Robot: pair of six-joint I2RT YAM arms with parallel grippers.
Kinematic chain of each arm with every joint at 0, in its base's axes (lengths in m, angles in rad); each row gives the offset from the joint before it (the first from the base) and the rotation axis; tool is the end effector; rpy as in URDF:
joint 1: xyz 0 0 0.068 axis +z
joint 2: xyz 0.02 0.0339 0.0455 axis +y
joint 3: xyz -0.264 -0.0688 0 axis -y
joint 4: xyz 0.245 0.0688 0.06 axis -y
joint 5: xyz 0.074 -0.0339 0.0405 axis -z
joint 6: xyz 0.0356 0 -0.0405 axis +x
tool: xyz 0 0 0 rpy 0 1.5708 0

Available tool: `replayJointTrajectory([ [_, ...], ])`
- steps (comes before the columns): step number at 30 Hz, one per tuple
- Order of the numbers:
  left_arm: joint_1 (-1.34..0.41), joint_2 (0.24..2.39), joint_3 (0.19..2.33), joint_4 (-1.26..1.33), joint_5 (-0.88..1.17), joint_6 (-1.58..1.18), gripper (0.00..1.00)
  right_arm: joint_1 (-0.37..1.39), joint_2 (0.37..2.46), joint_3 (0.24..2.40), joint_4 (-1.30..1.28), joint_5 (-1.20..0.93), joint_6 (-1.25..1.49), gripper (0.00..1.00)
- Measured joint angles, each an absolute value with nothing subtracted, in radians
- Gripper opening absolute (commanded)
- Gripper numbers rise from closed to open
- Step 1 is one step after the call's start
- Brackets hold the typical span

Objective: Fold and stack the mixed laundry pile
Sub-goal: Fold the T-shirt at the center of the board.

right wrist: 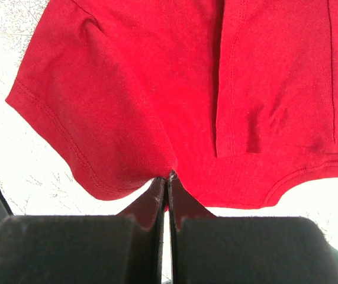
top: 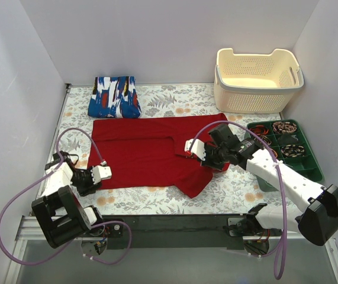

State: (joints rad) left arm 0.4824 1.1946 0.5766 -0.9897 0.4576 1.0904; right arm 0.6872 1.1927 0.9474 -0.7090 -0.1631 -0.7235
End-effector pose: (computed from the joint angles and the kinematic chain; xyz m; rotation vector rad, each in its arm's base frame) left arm 0.1433 0.0573 0.1601 0.8270 2.6762 -0.4974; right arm 0.1802 0.1554 0.2685 -1.6812 1.8734 0.1911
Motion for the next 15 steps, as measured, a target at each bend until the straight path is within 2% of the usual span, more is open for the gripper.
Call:
replayJointTrajectory([
  [1,0.482,1.195,0.575,-0.983,0.459,1.092,0.40,0.687,1.194,0.948,-0.709,-0.164,-0.723,0.01],
  [3,0.482,1.198,0.574,-0.978,0.459,1.093,0.18,0.687,1.198,0.949,-0.709,-0.165,-0.723,0.01],
  [5,0.483,1.209,0.574,-0.970,0.462,1.097,0.00,0.686,1.202,0.950,-0.711,-0.164,-0.723,0.01],
  [15,0.482,1.269,0.659,-0.986,0.472,1.102,0.00,0.673,1.204,0.995,-0.738,-0.155,-0.726,0.01],
])
